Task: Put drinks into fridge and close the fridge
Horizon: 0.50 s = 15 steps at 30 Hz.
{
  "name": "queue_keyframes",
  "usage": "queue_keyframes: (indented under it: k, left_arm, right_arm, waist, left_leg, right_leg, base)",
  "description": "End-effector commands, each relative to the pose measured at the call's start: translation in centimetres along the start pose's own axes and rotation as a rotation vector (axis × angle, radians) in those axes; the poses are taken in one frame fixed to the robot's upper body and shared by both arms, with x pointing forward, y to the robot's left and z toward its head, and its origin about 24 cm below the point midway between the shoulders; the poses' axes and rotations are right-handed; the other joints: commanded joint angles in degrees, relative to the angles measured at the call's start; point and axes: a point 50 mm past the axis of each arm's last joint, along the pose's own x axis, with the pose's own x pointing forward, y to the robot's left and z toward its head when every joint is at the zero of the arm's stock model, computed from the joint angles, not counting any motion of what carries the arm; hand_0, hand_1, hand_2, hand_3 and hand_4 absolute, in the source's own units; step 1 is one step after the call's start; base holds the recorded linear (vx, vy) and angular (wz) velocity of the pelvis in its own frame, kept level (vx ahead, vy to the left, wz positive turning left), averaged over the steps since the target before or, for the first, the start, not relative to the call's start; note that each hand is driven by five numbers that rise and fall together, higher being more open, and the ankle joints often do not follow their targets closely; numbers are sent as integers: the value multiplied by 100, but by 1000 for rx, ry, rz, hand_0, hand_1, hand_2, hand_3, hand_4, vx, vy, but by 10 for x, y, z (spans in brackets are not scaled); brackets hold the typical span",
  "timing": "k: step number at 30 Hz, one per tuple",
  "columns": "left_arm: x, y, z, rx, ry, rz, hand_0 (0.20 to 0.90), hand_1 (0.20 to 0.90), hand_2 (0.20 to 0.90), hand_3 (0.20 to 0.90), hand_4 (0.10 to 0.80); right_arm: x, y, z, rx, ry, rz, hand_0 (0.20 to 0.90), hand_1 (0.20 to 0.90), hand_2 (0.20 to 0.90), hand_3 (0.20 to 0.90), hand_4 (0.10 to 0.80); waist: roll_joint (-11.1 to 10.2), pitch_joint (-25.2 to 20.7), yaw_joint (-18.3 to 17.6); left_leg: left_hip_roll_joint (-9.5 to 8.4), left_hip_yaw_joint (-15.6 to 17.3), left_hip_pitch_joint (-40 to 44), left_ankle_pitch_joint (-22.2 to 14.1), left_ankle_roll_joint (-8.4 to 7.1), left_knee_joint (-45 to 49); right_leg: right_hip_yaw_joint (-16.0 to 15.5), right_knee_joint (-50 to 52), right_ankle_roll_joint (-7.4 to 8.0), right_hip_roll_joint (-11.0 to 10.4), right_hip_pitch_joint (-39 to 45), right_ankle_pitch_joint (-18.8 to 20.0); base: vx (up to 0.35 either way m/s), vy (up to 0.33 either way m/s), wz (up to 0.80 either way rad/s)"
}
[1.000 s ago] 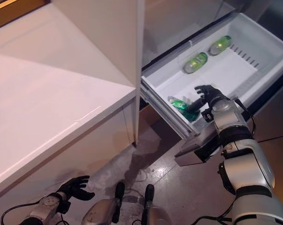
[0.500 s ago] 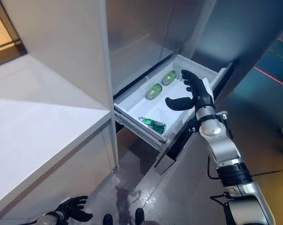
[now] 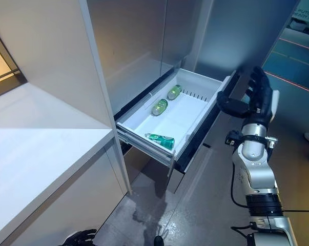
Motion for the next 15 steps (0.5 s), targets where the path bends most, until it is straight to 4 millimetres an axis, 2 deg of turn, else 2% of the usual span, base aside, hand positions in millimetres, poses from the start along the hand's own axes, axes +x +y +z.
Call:
queue_keyframes:
  k: [1, 2, 3, 4, 8, 13, 15]
  left_arm:
    - [2, 3, 2, 9, -9, 27, 900, 900, 900, 900, 800]
    - [2, 3, 3, 6, -11, 27, 900, 900, 900, 900, 800]
    - [3, 2, 7, -2, -18, 26, 900, 900, 900, 900, 800]
    - [3, 2, 7, -2, -18, 26, 900, 900, 900, 900, 800]
    - [4, 0, 10, -20, -22, 19, 900, 900, 900, 900, 800]
    - [5, -4, 13, -31, -24, 10, 900, 900, 900, 900, 800]
    - [6, -4, 20, -30, -39, 15, 900, 900, 900, 900, 800]
  right_arm:
    - [13, -17, 26, 185, -132, -140, 900, 900, 900, 900, 800]
    - [12, -18, 21, 198, -109, -149, 900, 900, 900, 900, 800]
    - [10, -18, 7, 246, -45, -152, 900, 900, 900, 900, 800]
    - [10, -18, 7, 247, -44, -152, 900, 900, 900, 900, 800]
    - [5, -13, -14, 369, 68, -155, 900, 900, 900, 900, 800]
    - [3, -9, -25, 407, 106, -189, 900, 900, 900, 900, 800]
    - [4, -8, -26, 433, 114, -199, 900, 900, 900, 900, 800]
  waist:
    - [6, -301, 110]
    - [11, -303, 110]
    - [31, -282, 108]
    - [29, -280, 107]
    - [68, -224, 95]
    - [42, -52, 158]
    - [15, 128, 223]
  left_leg:
    - [-115, -116, -49, -835, 113, 536]
    - [-116, -119, -48, -845, 120, 545]
    - [-129, -133, -48, -878, 148, 592]
    - [-130, -134, -50, -882, 149, 599]
    - [-167, -131, -77, -984, 208, 799]
    - [-234, -171, -355, -1329, 313, 1574]
    - [-285, -274, -648, -1499, 387, 2027]
  right_leg:
    - [-141, 802, 166, 160, -86, -835]
    - [-137, 817, 169, 147, -87, -842]
    - [-134, 888, 165, 114, -110, -857]
    - [-135, 895, 166, 113, -111, -862]
    - [-130, 1068, 158, 27, -160, -900]
    - [-147, 1536, 104, -178, -329, -1038]
    - [-189, 1916, 46, -268, -535, -1134]
  base:
    - [-2, 43, 2]
    - [-8, 67, 1]
    - [-7, 46, 0]
    - [-5, 51, -1]
    - [20, 46, 0]
    - [31, 49, 2]
    - [-51, 62, 13]
